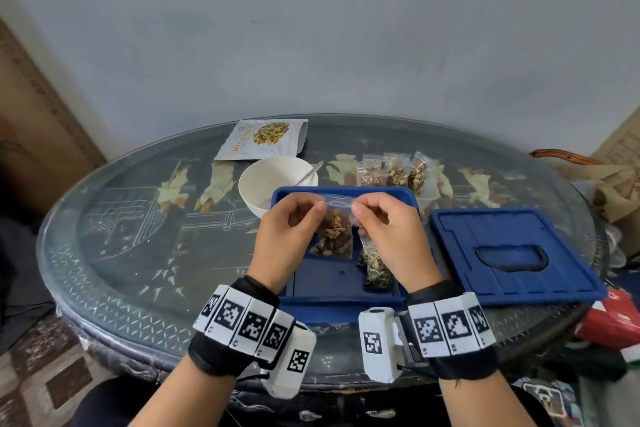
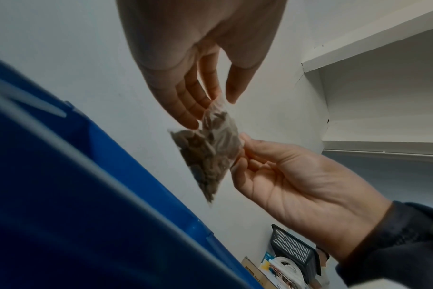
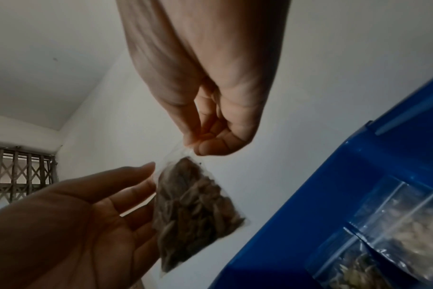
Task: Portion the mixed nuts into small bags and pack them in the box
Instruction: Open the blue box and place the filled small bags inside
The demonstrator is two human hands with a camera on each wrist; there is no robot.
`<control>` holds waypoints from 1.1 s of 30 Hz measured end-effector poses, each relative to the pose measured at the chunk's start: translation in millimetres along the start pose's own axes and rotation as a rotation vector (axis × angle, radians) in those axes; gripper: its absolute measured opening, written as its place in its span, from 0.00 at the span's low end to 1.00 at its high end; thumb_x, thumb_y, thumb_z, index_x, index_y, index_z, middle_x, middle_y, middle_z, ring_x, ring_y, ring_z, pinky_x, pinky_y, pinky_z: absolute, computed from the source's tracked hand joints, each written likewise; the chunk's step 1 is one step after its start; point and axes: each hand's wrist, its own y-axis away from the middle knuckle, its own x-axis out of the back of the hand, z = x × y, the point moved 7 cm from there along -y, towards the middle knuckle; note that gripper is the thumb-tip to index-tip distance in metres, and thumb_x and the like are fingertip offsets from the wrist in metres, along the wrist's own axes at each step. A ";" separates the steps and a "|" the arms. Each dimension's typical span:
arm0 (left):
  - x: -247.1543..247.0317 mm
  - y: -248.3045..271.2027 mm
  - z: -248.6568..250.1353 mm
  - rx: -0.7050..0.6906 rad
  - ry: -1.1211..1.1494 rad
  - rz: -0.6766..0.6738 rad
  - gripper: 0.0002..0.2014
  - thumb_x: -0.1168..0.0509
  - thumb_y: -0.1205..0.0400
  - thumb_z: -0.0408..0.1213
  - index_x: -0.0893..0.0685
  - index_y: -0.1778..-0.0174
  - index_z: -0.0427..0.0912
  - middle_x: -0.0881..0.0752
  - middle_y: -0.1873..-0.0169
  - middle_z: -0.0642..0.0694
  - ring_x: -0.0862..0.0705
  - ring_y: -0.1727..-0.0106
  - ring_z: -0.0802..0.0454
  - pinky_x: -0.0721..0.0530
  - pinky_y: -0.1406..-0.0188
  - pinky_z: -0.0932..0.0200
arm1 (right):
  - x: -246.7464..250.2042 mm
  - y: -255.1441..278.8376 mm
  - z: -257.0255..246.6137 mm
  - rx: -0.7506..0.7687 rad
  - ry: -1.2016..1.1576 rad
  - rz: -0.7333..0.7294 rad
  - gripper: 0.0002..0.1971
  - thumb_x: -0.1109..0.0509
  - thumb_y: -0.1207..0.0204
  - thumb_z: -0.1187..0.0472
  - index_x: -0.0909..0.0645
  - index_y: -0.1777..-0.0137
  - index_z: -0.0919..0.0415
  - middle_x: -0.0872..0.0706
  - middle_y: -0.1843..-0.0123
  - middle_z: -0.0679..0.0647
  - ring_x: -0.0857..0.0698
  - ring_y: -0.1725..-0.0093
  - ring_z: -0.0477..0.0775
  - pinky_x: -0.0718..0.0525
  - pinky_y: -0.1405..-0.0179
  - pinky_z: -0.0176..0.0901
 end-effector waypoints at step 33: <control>-3.8 13.9 -5.4 -0.113 -0.237 -0.047 0.03 0.34 0.20 0.33 0.16 0.57 0.44 0.15 0.62 0.57 0.18 0.60 0.67 0.22 0.60 0.75 | -13.8 22.0 0.2 0.050 0.063 -0.065 0.08 0.32 0.23 0.65 0.21 0.55 0.48 0.17 0.56 0.44 0.20 0.56 0.34 0.26 0.55 0.21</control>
